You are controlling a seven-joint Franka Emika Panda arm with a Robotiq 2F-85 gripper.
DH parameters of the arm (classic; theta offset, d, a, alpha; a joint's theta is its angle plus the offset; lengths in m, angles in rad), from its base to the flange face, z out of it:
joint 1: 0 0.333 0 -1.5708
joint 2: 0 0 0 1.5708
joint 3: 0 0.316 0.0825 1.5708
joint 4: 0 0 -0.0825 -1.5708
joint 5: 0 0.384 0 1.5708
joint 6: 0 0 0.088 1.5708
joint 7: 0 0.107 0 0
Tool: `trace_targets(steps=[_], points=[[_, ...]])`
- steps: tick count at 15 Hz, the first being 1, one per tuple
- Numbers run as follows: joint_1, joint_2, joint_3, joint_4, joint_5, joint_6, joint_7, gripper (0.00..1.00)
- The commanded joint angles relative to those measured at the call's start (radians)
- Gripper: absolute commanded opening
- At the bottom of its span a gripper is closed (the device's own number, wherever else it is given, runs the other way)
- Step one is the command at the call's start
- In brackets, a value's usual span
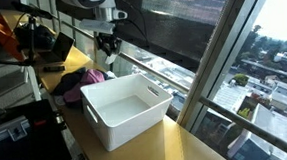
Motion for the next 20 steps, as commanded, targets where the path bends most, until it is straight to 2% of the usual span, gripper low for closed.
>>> trace_targets(steps=[1,4,8,11,13,14,15,17,20], points=[[0.030,-0.197,0.028,-0.256,0.081,0.075,-0.082,0.02],[0.102,-0.325,0.040,-0.433,0.163,0.105,-0.125,0.02],[0.255,-0.487,0.063,-0.639,0.266,0.169,-0.091,0.02],[0.390,-0.598,0.115,-0.743,0.312,0.214,0.029,0.02],[0.447,-0.606,0.192,-0.691,0.285,0.203,0.192,0.02],[0.469,-0.629,0.235,-0.700,0.274,0.220,0.274,0.02],[0.469,-0.630,0.252,-0.676,0.253,0.221,0.320,0.02],[0.412,-0.572,0.280,-0.601,0.170,0.250,0.389,0.02],[0.280,-0.509,0.258,-0.541,0.025,0.306,0.402,0.02]])
